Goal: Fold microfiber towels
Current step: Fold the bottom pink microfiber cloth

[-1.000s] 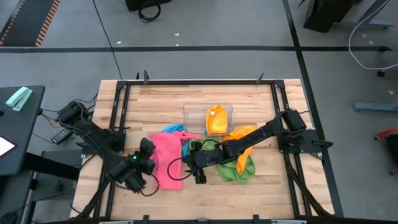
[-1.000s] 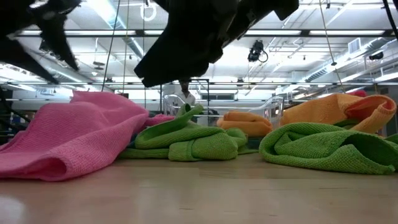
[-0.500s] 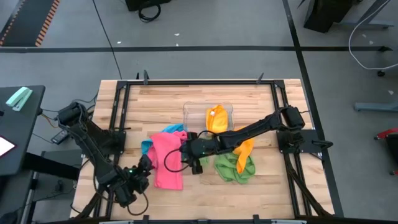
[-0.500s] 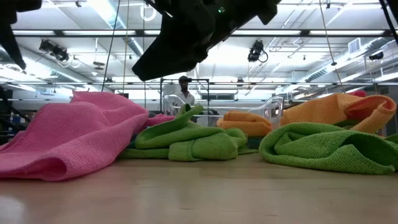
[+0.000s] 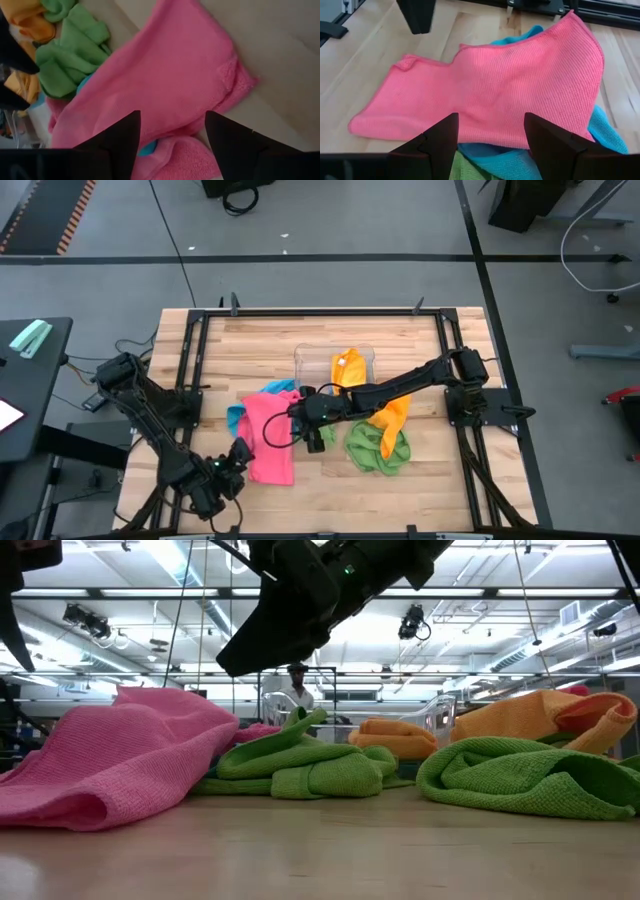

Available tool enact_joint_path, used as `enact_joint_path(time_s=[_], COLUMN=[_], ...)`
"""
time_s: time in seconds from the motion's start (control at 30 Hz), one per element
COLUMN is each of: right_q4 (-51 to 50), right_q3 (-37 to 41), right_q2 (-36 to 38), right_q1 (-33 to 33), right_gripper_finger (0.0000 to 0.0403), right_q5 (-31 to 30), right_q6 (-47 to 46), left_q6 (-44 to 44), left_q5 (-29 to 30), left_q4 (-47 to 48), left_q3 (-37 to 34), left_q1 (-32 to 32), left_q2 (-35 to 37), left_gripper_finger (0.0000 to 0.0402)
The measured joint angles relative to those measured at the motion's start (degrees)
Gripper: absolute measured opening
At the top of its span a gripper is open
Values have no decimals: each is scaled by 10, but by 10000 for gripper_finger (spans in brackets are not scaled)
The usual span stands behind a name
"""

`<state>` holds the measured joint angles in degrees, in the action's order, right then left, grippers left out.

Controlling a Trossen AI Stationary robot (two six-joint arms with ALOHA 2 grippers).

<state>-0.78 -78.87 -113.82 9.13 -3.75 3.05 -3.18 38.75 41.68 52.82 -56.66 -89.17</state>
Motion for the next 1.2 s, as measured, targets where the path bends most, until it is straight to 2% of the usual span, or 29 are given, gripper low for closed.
enact_joint_path(time_s=[1.2], right_q4=[-28], right_q3=[0], right_q2=[0], right_q1=[0], right_gripper_finger=[235], right_q5=[0], right_q6=[13], left_q6=[75], left_q5=[-1], left_q4=[-64], left_q3=[0], left_q1=[2], left_q2=[0], left_gripper_finger=[220])
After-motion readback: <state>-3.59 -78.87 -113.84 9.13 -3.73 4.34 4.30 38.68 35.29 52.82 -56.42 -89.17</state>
